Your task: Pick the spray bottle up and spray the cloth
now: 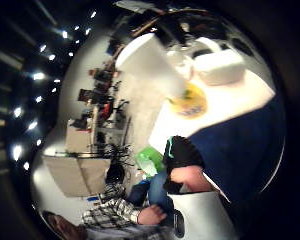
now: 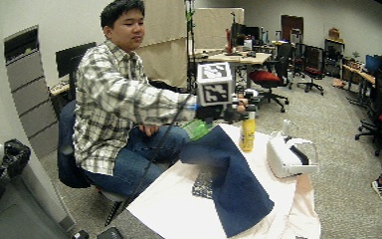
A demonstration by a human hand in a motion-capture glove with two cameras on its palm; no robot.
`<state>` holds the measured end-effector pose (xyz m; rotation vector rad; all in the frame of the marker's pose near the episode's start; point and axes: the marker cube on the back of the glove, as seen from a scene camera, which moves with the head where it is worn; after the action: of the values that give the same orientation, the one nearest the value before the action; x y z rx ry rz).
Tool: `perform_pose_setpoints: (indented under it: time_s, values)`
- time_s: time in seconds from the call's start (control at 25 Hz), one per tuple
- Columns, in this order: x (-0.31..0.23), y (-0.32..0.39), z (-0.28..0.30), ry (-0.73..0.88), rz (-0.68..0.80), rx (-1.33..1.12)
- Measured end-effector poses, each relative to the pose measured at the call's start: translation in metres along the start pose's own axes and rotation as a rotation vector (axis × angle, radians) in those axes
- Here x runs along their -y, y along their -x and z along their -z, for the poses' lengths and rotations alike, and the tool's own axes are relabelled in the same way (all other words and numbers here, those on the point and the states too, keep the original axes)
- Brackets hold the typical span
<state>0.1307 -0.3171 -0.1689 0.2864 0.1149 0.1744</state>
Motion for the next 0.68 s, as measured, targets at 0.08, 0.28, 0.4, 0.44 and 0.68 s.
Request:
perform_pose_setpoints:
  time_s: [0.08,0.28,0.4,0.44,0.68]
  values:
    - [-0.027,-0.026,0.011,0.025,-0.066,-0.035]
    - [-0.107,-0.083,0.037,0.035,-0.166,-0.025]
    - [-0.161,-0.104,0.045,0.008,-0.201,-0.029]
    - [-0.179,-0.107,0.045,0.002,-0.204,-0.032]
    - [-0.295,-0.099,0.018,-0.028,-0.214,-0.043]
